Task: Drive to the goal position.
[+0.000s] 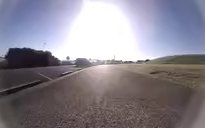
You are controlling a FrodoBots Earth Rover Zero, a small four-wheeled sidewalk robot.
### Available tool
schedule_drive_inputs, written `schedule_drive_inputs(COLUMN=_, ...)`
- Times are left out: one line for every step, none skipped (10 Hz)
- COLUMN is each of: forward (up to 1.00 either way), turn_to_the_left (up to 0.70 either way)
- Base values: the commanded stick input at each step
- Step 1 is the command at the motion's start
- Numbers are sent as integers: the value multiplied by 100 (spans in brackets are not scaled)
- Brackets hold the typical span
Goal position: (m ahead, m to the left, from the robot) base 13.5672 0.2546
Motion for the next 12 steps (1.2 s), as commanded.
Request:
schedule_drive_inputs(forward=70, turn_to_the_left=0)
schedule_drive_inputs(forward=70, turn_to_the_left=0)
schedule_drive_inputs(forward=70, turn_to_the_left=0)
schedule_drive_inputs(forward=70, turn_to_the_left=0)
schedule_drive_inputs(forward=70, turn_to_the_left=0)
schedule_drive_inputs(forward=70, turn_to_the_left=0)
schedule_drive_inputs(forward=70, turn_to_the_left=0)
schedule_drive_inputs(forward=70, turn_to_the_left=0)
schedule_drive_inputs(forward=70, turn_to_the_left=0)
schedule_drive_inputs(forward=70, turn_to_the_left=0)
schedule_drive_inputs(forward=70, turn_to_the_left=0)
schedule_drive_inputs(forward=70, turn_to_the_left=0)
